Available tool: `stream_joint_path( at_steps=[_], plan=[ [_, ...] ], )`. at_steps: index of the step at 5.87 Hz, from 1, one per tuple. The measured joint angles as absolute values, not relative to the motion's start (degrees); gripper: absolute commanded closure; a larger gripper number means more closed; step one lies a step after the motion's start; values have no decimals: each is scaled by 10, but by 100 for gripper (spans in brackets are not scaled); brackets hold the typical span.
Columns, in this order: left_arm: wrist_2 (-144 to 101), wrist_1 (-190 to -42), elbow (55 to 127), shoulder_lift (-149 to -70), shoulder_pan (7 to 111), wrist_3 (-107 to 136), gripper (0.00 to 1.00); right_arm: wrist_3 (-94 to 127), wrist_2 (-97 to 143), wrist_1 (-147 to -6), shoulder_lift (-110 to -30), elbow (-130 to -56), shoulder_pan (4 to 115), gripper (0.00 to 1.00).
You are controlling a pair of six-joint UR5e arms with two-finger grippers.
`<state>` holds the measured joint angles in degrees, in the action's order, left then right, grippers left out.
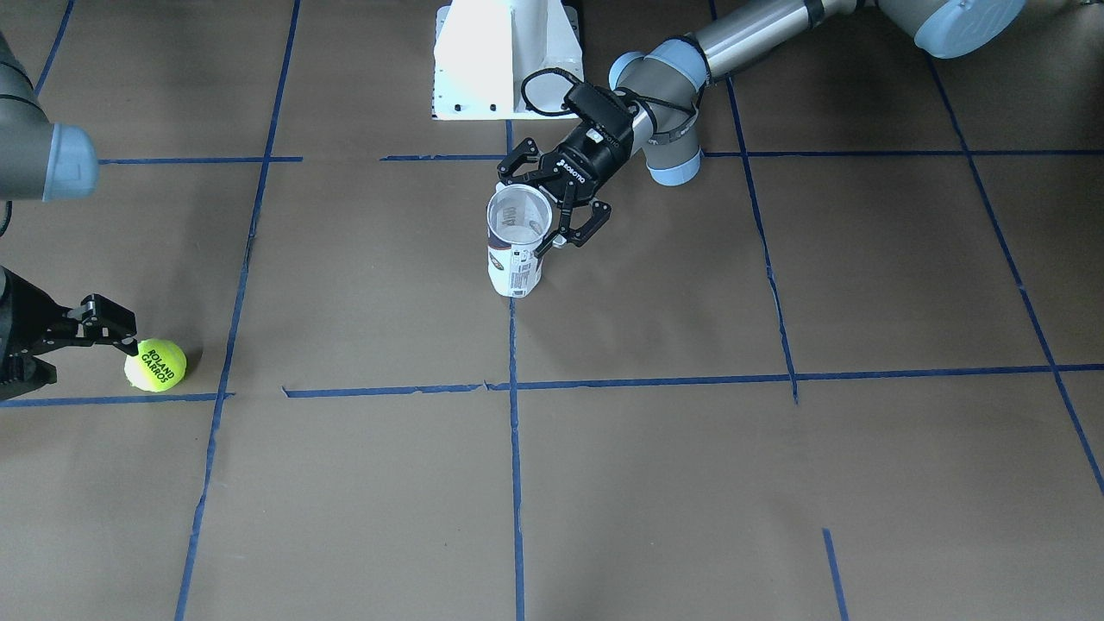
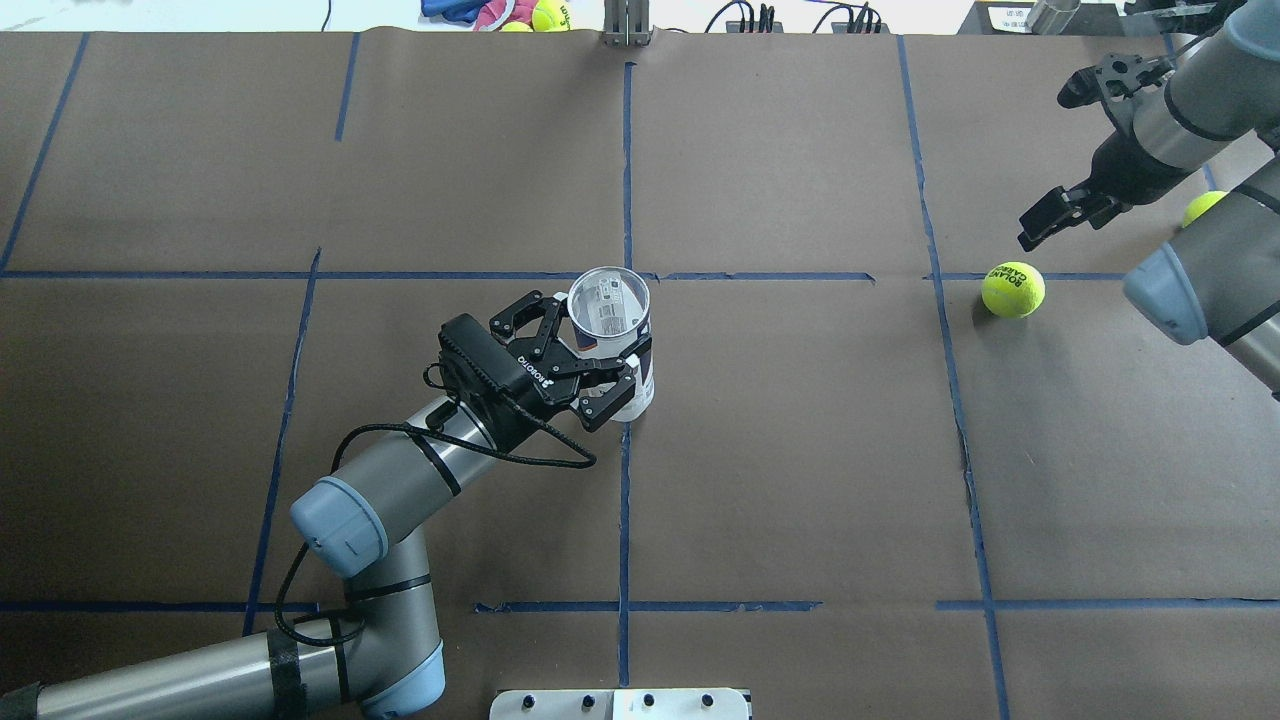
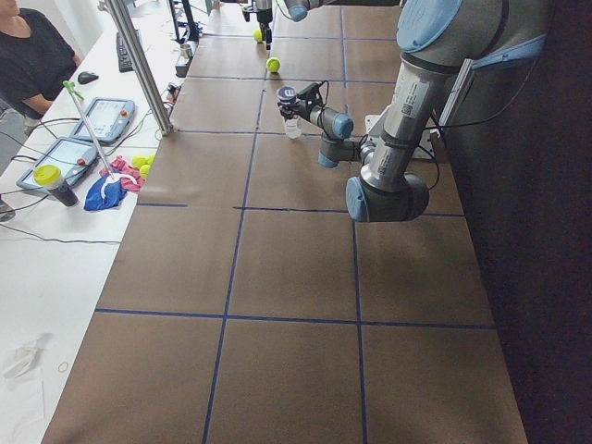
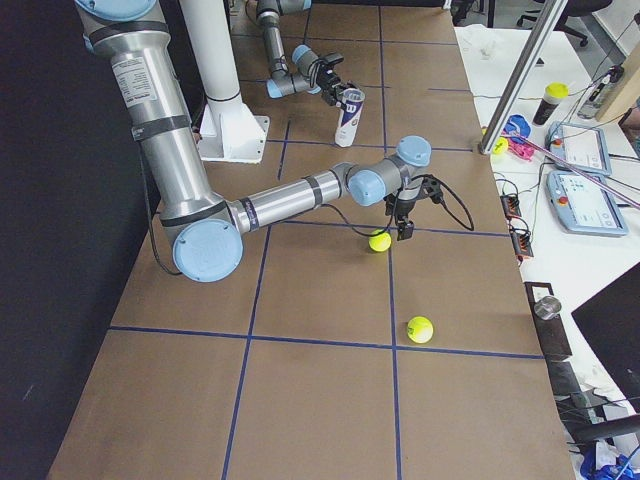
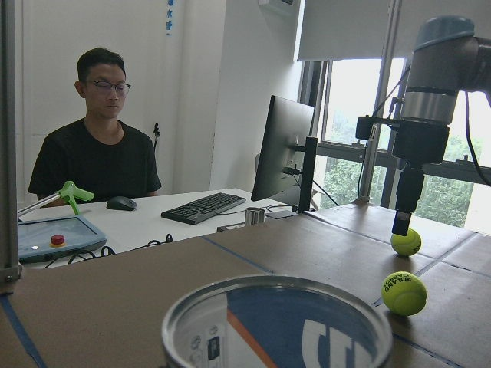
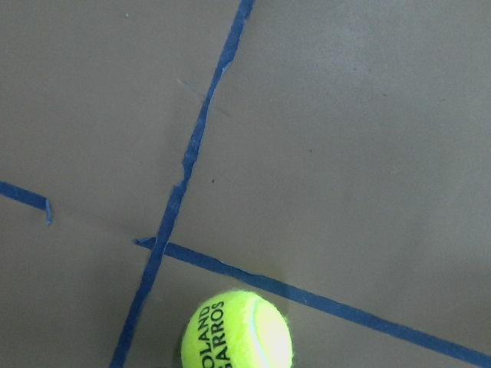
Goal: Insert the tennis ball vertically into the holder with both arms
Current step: 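Lower the right gripper onto the nearer tennis ball and grasp it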
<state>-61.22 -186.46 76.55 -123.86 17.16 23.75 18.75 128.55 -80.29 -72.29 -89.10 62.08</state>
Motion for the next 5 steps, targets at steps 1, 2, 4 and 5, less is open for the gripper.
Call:
stream_joint_path(
  at_steps=[1, 2, 4, 5],
  plan=[
    [-612, -1866, 765, -1239, 171, 230, 15, 188, 1281, -796, -723, -882, 611, 1],
    [-612, -1867, 764, -1240, 171, 228, 14, 188, 1277, -793, -723, -878, 602, 1],
    [-612, -1870, 765, -1240, 171, 227, 14, 187, 1268, -790, -724, -864, 577, 1],
    [-612, -1871, 765, -1240, 171, 228, 14, 187, 1251, -785, -723, -854, 563, 3]
  ],
)
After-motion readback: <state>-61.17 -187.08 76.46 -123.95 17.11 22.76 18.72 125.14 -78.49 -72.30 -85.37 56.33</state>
